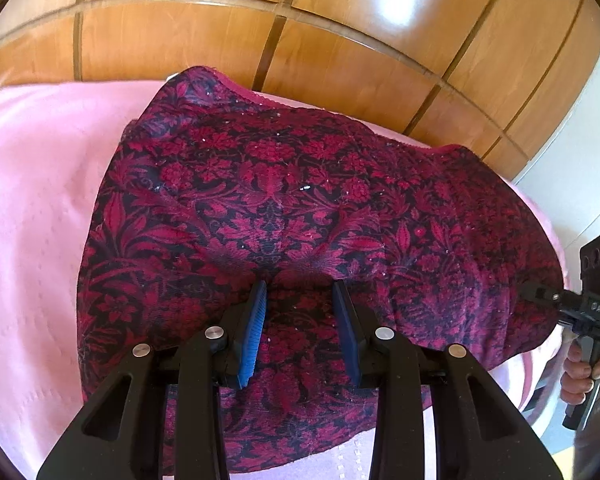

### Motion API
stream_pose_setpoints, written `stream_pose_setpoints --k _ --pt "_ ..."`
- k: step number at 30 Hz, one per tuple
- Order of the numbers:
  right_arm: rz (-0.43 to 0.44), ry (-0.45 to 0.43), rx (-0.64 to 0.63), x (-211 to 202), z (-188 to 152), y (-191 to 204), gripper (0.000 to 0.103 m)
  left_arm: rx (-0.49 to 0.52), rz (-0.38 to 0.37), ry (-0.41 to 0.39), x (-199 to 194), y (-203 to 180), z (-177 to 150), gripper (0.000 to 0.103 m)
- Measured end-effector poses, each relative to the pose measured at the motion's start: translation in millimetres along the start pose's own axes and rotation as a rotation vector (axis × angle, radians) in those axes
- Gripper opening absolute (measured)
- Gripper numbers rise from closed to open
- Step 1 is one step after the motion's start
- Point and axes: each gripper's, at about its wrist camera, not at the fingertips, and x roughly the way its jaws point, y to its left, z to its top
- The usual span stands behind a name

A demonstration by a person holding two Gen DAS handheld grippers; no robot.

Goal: Fold small clothes
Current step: 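Grasp the top's other side with the left tool while the right tool holds its fold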

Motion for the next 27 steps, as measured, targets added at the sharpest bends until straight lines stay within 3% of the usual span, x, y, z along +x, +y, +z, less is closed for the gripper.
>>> stream_pose_setpoints --k 5,11,17,20,24,25,27 --pt "0.130 -0.044 -0.033 -11.2 5.3 43.8 0.035 -0.034 -0.045 0.001 -2.1 9.2 -0.8 0.033" --pt "0.189 -0.047 -0.117 11.8 6.7 104.7 0.034 -0.083 -0.085 -0.009 -9.2 19.8 -2.2 0.033" --pt "0.167 -0.046 -0.212 38.1 1.6 148.3 0.033 -0.168 -0.162 -0.050 -42.2 47.9 -3.0 0.033" --pt "0.117 -0.038 -0.290 49.8 -5.1 166.0 0.033 -0.216 -0.241 -0.096 -67.7 63.8 -5.3 0.033" --pt "0.021 -0.034 -0.413 67.3 -19.3 186.5 0.033 -0.296 -0.401 -0.152 -99.0 86.3 0.4 0.033" --pt "-0.001 -0.035 -0.448 71.6 -24.5 191.9 0.033 -0.289 -0.416 -0.162 -104.2 84.0 4.1 0.038" --pt "-0.048 -0.038 -0.530 80.6 -37.3 205.3 0.033 -0.275 -0.472 -0.164 -109.9 80.7 12.1 0.075"
